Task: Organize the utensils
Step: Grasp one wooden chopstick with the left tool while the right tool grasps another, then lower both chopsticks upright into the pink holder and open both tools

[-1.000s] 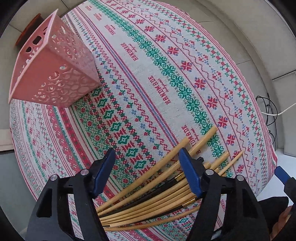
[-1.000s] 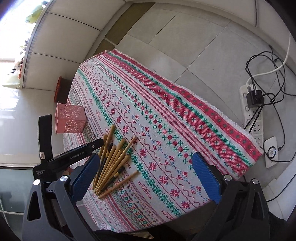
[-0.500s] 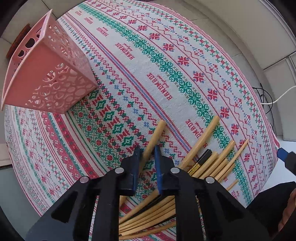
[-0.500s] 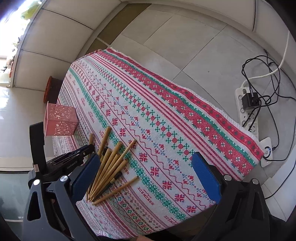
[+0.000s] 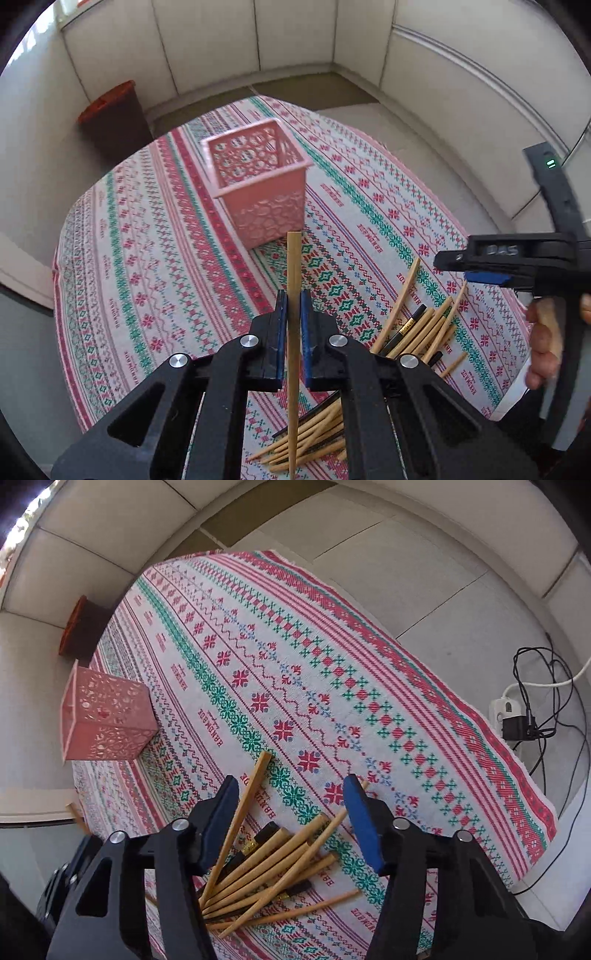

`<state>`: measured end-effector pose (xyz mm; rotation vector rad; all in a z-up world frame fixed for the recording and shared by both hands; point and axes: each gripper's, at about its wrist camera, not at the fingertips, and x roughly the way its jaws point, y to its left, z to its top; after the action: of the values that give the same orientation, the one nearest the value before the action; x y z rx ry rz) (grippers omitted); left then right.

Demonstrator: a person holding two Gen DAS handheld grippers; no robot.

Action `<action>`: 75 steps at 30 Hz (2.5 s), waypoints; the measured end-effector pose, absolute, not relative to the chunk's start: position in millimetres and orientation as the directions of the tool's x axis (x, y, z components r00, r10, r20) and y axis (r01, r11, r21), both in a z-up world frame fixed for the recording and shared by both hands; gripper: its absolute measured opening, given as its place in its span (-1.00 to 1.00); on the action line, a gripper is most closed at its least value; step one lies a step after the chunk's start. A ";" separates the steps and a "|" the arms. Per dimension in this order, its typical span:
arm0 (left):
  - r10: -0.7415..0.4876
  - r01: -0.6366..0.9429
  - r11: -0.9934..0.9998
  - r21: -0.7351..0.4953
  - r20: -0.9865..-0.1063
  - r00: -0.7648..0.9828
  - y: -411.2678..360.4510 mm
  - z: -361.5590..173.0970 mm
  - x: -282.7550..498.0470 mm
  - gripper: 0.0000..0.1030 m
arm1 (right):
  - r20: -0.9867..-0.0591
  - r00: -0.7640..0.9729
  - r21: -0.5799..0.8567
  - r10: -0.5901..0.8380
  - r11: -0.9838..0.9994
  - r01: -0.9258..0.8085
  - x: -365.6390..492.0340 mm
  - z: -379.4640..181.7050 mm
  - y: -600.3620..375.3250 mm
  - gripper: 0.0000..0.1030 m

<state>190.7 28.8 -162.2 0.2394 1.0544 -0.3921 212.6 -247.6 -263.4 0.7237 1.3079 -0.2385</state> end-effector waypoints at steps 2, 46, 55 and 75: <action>-0.194 0.393 0.919 0.012 -0.856 0.479 30.2 -153.8 186.1 -0.88 | -0.944 0.244 0.323 0.221 0.767 0.555 222.5 -272.0 -239.1 -0.04; -0.271 0.190 0.961 -0.199 -0.568 0.777 40.0 0.8 213.2 -0.88 | -0.587 0.786 0.398 0.192 0.914 0.074 210.5 -16.6 -196.1 -0.84; -0.220 0.126 0.968 -0.218 -0.492 0.842 23.4 17.0 267.4 -0.88 | -0.482 0.860 0.402 0.170 0.915 0.044 246.1 46.6 -208.4 -0.85; -0.231 0.095 0.960 -0.263 -0.556 0.798 35.3 -39.8 292.3 -0.56 | -0.574 0.797 0.380 0.188 0.924 0.055 307.5 -13.4 -179.2 -0.85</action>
<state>292.3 35.3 -39.8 -0.2272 0.6230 -0.1763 307.4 -179.2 -13.4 0.3940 0.6494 0.0734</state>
